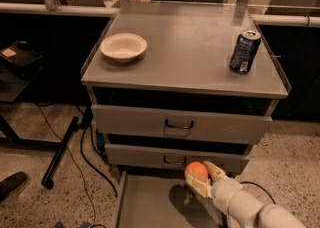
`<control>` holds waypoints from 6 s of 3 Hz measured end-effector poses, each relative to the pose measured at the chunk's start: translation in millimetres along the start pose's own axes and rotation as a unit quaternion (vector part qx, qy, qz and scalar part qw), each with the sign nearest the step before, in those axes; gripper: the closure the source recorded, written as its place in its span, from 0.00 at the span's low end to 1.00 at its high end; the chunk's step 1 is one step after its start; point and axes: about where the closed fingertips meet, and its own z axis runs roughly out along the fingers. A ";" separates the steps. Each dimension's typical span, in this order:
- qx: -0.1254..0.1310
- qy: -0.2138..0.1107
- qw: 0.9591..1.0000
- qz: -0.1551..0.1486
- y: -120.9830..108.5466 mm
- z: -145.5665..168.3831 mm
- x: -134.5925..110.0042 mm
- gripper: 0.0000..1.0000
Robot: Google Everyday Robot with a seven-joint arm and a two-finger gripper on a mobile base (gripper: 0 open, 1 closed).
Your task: Pick orange from bottom drawer and place on counter
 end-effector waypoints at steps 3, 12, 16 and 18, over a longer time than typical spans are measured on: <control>0.010 -0.058 0.997 -0.056 7.9 -29.8 -88.6 1.00; 0.035 -0.171 0.948 -0.266 5.7 -44.1 -377.3 1.00; -0.045 -0.110 0.942 -0.313 12.2 79.8 -405.5 1.00; -0.053 -0.067 0.941 -0.328 -6.8 117.9 -390.6 1.00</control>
Offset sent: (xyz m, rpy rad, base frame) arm -0.0025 -0.0033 0.0477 -0.0196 -0.0791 0.0147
